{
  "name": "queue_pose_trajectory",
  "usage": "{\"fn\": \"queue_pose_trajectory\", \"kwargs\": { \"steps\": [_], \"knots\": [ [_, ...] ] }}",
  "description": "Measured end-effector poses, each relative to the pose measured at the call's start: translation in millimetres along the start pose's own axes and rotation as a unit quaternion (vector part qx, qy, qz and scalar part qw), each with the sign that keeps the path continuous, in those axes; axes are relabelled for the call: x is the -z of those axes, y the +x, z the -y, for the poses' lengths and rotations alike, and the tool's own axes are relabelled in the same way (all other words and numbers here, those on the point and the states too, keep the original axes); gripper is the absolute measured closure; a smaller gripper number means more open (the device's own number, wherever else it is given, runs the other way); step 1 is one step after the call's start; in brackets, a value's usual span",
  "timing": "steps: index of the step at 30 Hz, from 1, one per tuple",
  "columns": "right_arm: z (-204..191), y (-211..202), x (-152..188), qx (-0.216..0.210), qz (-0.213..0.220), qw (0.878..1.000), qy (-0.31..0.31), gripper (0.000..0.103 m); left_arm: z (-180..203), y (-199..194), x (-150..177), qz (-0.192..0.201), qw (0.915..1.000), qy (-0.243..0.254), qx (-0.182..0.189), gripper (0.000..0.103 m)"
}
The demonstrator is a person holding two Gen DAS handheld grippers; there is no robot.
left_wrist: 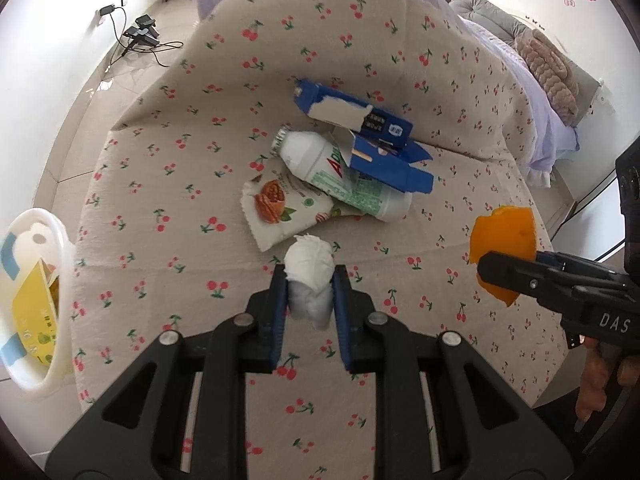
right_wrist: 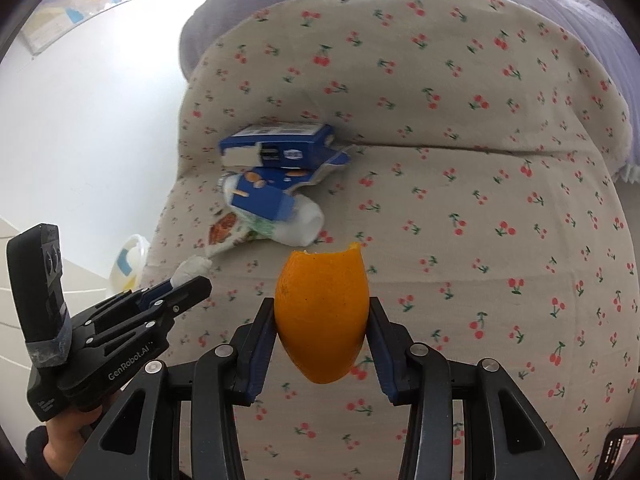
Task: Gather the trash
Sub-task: 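Carry tissue and peel over the white bin and open the left gripper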
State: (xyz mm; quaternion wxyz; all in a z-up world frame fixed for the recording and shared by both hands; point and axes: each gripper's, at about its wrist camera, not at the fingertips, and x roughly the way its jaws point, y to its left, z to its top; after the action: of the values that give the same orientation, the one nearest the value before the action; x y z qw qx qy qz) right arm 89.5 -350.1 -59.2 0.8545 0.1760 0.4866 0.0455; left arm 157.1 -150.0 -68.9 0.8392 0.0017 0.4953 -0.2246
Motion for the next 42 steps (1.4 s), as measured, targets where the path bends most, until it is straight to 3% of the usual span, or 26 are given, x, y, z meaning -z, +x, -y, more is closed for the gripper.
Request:
{"fn": "queue_pose_trajectory", "kwargs": {
  "steps": [24, 42],
  "knots": [
    [-54.8, 10.2, -2.1, -0.016, -0.005, 0.999, -0.036, 0.058, -57.8, -51.8, 14.3, 0.028, 0.9986, -0.045, -0.007, 0.079],
    [-119.3, 22.9, 0.9, -0.042, -0.013, 0.996, -0.074, 0.058, -120.0, -88.9, 36.0, 0.046, 0.9945, -0.09, -0.029, 0.079]
  ]
}}
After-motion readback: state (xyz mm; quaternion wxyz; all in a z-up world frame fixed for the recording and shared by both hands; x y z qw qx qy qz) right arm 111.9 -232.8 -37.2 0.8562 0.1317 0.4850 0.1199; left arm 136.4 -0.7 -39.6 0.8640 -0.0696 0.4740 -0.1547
